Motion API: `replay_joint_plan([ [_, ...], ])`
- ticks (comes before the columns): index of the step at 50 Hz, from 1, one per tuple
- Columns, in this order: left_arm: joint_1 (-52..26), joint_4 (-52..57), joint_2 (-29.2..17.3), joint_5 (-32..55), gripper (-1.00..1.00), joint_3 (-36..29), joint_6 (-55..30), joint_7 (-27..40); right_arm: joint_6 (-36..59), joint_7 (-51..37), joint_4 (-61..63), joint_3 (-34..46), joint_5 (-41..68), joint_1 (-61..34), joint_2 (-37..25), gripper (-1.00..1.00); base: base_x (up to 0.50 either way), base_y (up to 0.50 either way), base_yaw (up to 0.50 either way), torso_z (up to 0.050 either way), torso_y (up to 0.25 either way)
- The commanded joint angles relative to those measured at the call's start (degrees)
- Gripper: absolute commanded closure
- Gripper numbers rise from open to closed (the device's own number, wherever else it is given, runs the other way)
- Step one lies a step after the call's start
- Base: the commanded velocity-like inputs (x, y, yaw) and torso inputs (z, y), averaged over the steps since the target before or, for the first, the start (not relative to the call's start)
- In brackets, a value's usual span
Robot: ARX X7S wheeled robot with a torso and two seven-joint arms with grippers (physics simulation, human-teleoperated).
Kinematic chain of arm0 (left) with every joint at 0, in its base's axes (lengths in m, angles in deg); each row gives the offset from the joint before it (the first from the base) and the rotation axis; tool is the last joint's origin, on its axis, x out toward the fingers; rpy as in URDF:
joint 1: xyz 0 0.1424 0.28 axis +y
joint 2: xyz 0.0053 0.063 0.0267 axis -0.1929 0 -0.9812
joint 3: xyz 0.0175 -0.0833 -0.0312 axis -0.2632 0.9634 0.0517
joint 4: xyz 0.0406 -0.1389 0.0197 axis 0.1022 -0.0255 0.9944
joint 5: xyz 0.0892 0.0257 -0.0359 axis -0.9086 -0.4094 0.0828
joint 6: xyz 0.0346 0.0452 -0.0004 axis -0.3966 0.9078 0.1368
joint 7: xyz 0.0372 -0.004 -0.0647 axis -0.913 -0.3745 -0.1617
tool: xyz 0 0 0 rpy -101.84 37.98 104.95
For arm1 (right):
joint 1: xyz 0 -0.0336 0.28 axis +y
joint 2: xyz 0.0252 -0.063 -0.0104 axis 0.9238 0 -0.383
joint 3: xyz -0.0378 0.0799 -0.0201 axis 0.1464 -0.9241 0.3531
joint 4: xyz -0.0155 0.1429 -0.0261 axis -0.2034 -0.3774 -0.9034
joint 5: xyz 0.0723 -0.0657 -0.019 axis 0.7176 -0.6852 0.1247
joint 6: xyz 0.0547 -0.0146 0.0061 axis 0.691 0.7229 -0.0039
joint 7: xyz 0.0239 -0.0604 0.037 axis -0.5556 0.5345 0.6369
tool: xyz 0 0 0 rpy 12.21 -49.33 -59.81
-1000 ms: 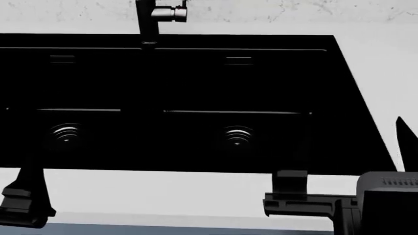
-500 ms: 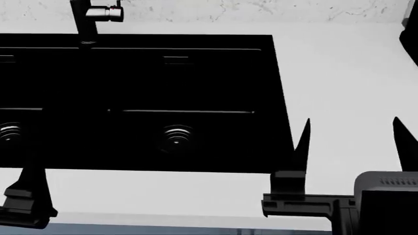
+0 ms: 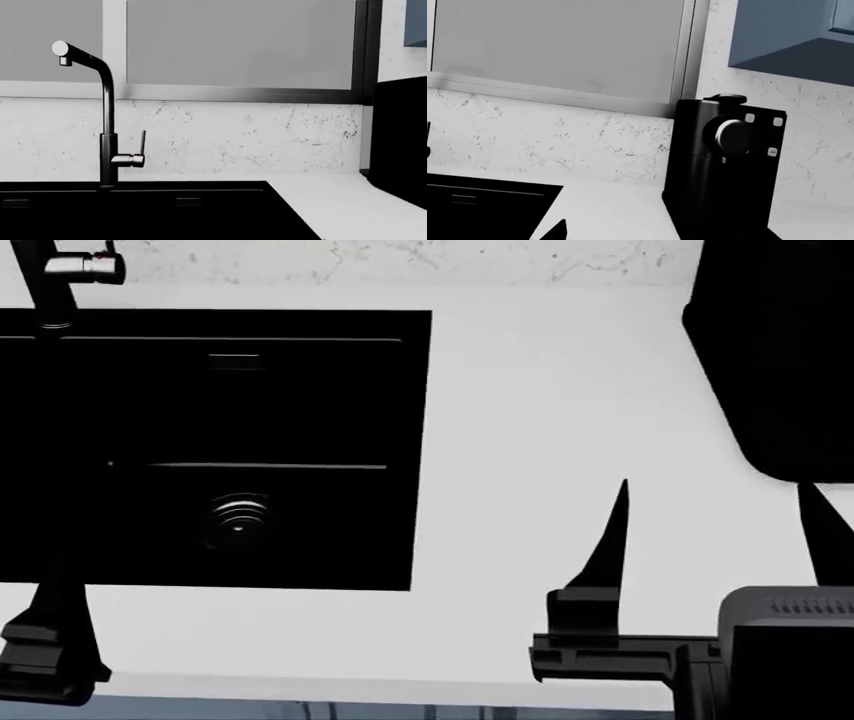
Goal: Place the eggs and milk next to the bowl.
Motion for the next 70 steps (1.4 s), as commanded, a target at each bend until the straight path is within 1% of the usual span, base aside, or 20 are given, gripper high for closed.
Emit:
replay_joint_plan([
  [1,-0.48,0.07,-0.01,-0.04,-1.00,-0.25,-0.35,0.18,-0.43,-0.01,0.14,-0.38,0.30,0.53,-0.37,-1.00,0.00,-0.50,0.00,0.000,0.000],
  [50,-0.59,-0.10,0.04,-0.49,-1.00,-1.05,-0.12,0.24,-0.51,-0.74,0.36,-0.20,1.56,0.69,-1.26,-1.00,0.00,-0.50,0.00,0.000,0.000],
  [70,0.16,-0.45,-0.29,-0.62,-1.00,-0.62,0.59,0.27,-0.85,-0.14,-0.29,1.11,1.46,0.32,-1.16,-1.00,0.00,-0.50,0.00,0.000,0.000],
])
